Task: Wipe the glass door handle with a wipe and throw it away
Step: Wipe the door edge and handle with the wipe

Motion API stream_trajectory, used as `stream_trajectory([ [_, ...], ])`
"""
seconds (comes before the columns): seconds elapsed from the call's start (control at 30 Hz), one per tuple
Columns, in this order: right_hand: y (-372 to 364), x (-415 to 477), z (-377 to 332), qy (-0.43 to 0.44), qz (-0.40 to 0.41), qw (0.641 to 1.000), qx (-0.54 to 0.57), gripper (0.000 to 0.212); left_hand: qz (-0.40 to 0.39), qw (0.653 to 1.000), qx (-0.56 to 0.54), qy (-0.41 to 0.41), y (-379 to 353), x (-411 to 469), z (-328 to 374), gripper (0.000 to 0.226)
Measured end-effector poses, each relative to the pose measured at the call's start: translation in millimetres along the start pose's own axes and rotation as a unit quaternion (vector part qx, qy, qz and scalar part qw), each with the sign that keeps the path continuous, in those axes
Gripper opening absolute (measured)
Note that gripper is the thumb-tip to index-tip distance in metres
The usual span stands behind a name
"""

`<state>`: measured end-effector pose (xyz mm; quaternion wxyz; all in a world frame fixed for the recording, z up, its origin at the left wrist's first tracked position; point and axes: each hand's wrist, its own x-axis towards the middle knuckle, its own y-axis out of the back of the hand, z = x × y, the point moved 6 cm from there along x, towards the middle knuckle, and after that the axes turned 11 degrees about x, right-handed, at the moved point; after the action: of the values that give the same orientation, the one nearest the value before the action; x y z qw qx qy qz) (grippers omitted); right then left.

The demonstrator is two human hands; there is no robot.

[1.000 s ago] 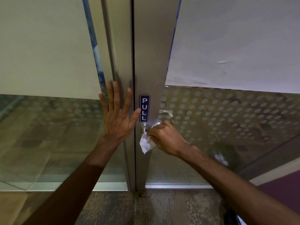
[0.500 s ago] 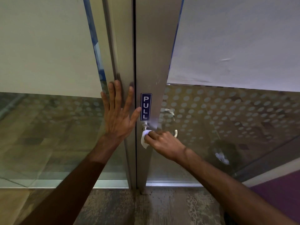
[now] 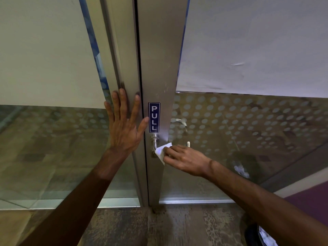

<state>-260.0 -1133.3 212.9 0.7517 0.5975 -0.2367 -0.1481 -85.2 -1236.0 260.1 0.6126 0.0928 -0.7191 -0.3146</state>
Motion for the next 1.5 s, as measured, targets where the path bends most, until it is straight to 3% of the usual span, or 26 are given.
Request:
stream_trajectory([
  [0.27, 2, -46, 14, 0.015, 0.05, 0.998, -0.026, 0.028, 0.008, 1.0, -0.003, -0.001, -1, 0, -1, 0.076],
  [0.57, -8, -39, 6, -0.007, 0.043, 0.999, -0.032, 0.048, -0.007, 1.0, 0.012, 0.005, -3, 0, 0, 0.079],
  [0.67, -7, -19, 6, -0.082, 0.065, 0.994, 0.019, 0.056, -0.01, 1.0, 0.016, 0.007, -2, 1, 0, 0.082],
  [0.8, 3, 11, 8, -0.228, 0.108, 0.963, 0.094, 0.018, -0.01, 1.0, 0.014, 0.007, 1, 1, 1, 0.08],
  [0.9, 0, 22, 11, -0.317, 0.095, 0.932, 0.146, 0.026, -0.012, 1.0, 0.014, 0.01, 2, 2, 3, 0.081],
  [1.03, -2, 38, 12, -0.372, 0.077, 0.914, 0.145, 0.026, -0.007, 1.0, 0.004, 0.008, 4, 3, 4, 0.076],
  [1.13, 0, 40, 1, -0.321, 0.095, 0.94, 0.071, 0.005, 0.006, 1.0, -0.008, 0.005, 3, 2, 5, 0.077],
  [1.27, -13, 17, -14, -0.149, 0.128, 0.979, -0.061, 0.037, 0.017, 1.0, 0.003, 0.004, -1, 0, 3, 0.08],
  [1.4, -12, -8, -14, -0.045, 0.169, 0.979, -0.102, 0.034, 0.022, 1.0, 0.004, 0.006, -3, 0, 4, 0.08],
  [1.5, -11, -27, -9, -0.019, 0.169, 0.982, -0.083, 0.031, 0.021, 1.0, -0.001, 0.005, -1, 1, 5, 0.08],
])
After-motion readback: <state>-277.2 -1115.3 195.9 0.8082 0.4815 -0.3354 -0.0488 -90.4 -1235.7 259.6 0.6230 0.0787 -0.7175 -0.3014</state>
